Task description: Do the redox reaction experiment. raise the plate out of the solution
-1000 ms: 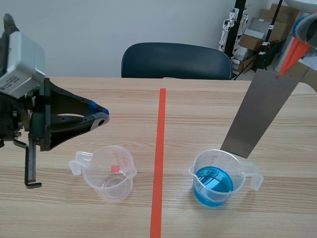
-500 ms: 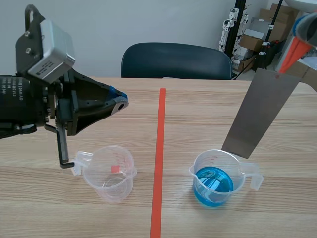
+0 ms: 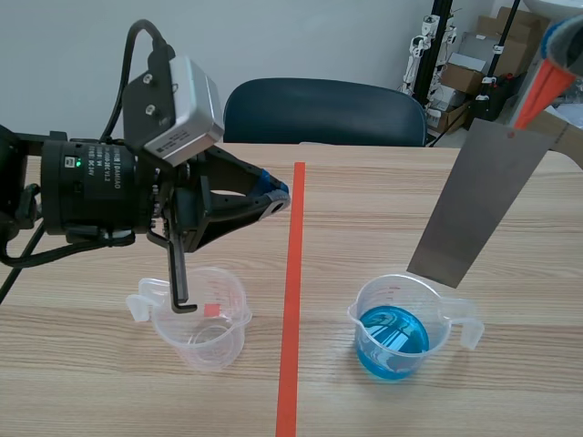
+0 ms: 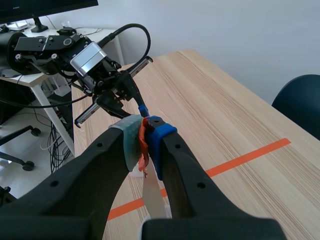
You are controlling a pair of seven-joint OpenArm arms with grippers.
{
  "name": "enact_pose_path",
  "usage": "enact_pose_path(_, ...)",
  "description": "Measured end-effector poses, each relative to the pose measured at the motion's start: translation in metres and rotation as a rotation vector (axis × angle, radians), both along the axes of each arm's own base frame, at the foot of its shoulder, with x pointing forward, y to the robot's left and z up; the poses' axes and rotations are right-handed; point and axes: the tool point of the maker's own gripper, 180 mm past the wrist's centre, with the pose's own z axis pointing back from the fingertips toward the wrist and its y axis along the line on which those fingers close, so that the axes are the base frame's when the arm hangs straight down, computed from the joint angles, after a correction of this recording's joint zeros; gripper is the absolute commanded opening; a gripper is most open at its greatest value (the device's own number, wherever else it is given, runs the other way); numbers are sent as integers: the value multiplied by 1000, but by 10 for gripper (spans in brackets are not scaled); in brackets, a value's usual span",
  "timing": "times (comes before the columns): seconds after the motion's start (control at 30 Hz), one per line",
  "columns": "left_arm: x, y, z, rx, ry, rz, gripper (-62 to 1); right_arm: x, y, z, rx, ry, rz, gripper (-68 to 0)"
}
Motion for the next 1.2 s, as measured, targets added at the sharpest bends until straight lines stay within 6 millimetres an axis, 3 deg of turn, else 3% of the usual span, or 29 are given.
enact_pose_path(1.2, -4, -7, -6, 50, -21, -40, -584, 0, 0, 0, 0, 0, 0, -671)
